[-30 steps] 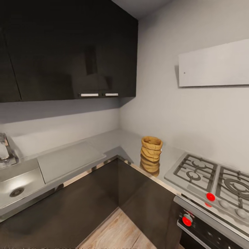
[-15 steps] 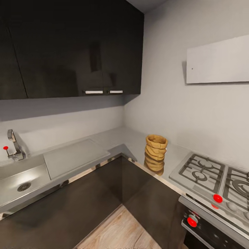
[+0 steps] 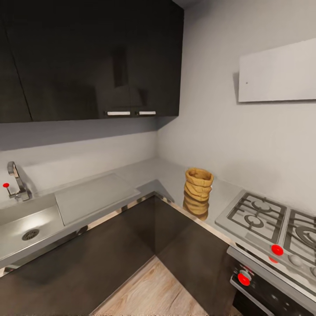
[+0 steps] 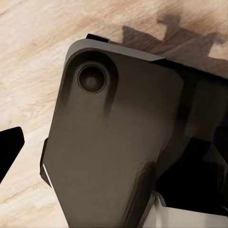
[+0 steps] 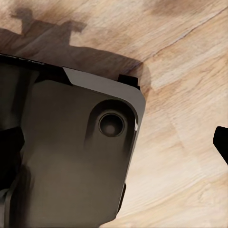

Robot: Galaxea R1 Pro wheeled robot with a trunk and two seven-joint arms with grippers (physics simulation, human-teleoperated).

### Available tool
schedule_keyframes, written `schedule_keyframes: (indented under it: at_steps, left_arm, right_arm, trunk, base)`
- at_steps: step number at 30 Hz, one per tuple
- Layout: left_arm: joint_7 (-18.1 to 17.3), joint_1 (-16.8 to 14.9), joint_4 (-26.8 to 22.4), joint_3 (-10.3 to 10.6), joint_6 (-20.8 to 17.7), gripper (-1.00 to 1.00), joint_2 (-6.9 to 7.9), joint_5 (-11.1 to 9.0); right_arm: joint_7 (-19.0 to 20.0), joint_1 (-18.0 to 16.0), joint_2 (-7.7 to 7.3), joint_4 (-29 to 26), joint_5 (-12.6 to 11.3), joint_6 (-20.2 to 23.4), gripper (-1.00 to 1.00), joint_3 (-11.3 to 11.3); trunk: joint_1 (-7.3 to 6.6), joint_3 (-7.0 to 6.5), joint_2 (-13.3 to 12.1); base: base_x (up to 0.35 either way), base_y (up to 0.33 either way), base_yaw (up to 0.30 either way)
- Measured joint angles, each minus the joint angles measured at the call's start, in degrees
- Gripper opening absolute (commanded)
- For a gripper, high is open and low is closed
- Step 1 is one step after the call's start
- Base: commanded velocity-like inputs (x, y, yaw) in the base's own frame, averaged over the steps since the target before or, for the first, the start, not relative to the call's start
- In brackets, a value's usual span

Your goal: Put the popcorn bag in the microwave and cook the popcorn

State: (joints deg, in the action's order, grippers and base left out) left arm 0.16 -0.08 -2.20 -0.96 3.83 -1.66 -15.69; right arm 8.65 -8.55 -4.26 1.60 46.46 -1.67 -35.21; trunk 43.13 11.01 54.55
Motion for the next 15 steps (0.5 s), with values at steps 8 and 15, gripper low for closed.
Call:
schedule_keyframes:
  at_steps: [8, 15]
  left_arm:
    - [0.0, 0.0, 0.0, 0.0, 0.0, 1.0, 0.0, 0.0]
    - [0.0, 0.0, 0.0, 0.0, 0.0, 1.0, 0.0, 0.0]
  right_arm:
    - [0.5, 0.0, -0.01, 0.0, 0.0, 0.0, 1.0, 0.0]
    - [0.6, 0.0, 0.0, 0.0, 0.0, 0.0, 1.0, 0.0]
  trunk:
    - [0.0, 0.72, 0.0]
    - [0.0, 1.36, 0.0]
  base:
    - [0.0, 0.0, 0.0]
    - [0.0, 0.0, 0.0]
